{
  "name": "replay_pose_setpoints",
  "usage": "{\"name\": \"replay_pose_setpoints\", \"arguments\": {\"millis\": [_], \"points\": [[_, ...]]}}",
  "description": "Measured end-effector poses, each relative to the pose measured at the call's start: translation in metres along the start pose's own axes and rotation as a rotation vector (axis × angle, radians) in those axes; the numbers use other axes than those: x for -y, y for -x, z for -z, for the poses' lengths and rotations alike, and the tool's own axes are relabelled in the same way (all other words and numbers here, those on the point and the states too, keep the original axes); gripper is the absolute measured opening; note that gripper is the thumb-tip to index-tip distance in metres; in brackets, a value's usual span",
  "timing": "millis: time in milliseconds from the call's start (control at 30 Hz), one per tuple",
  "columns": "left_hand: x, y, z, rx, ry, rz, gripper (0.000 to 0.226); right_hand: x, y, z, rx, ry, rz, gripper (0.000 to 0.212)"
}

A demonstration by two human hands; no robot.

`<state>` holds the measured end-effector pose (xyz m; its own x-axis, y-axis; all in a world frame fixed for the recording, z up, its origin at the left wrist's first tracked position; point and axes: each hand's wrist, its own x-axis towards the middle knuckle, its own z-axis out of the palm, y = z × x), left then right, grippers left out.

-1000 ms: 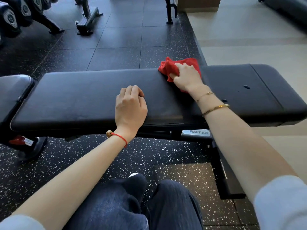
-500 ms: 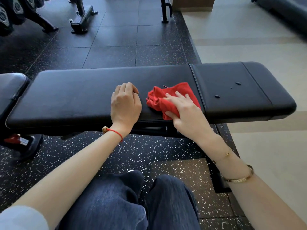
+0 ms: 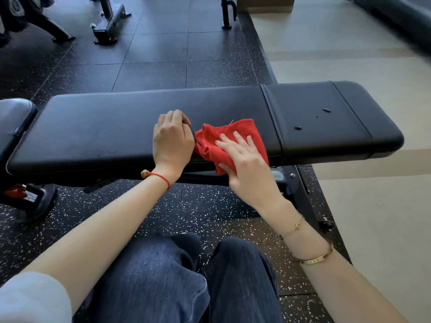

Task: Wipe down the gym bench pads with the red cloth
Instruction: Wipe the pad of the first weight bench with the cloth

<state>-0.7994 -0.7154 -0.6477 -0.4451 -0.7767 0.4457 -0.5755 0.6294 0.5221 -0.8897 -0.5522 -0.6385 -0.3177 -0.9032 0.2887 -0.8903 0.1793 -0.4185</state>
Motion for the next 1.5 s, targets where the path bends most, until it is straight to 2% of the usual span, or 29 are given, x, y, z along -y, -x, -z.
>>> {"name": "replay_pose_setpoints", "arguments": {"millis": [267,500,733,900,1100,1200,1300,1400,1500], "points": [[0.001,-0.001,-0.001,0.003,-0.020,-0.003,0.019,-0.034,-0.002,0.021,-0.121,0.037,-0.214,0.044],[0.002,-0.001,-0.001,-0.001,-0.021,-0.016,0.018,-0.030,-0.013,0.019,0.018,-0.022,-0.045,0.044],[0.001,-0.002,0.000,0.020,-0.058,-0.027,0.017,-0.073,-0.098,0.034,0.126,0.065,-0.268,0.050],[0.001,-0.004,-0.001,0.024,-0.077,-0.022,0.017,-0.046,-0.135,0.011,0.119,0.044,-0.176,0.050],[0.002,-0.003,-0.001,0.018,-0.092,-0.037,0.017,-0.045,-0.090,0.010,0.186,-0.035,0.028,0.053],[0.003,-0.004,-0.002,0.018,-0.102,-0.039,0.016,-0.073,-0.098,0.027,0.099,0.031,-0.084,0.051],[0.002,-0.004,-0.004,0.032,-0.155,-0.057,0.017,-0.092,-0.128,0.030,0.084,0.111,-0.185,0.048],[0.002,-0.005,-0.005,0.038,-0.171,-0.060,0.019,-0.085,-0.162,0.017,0.110,0.121,-0.229,0.049],[0.002,-0.006,-0.004,0.038,-0.154,-0.053,0.020,-0.059,-0.186,0.001,0.155,0.117,-0.180,0.047]]}}
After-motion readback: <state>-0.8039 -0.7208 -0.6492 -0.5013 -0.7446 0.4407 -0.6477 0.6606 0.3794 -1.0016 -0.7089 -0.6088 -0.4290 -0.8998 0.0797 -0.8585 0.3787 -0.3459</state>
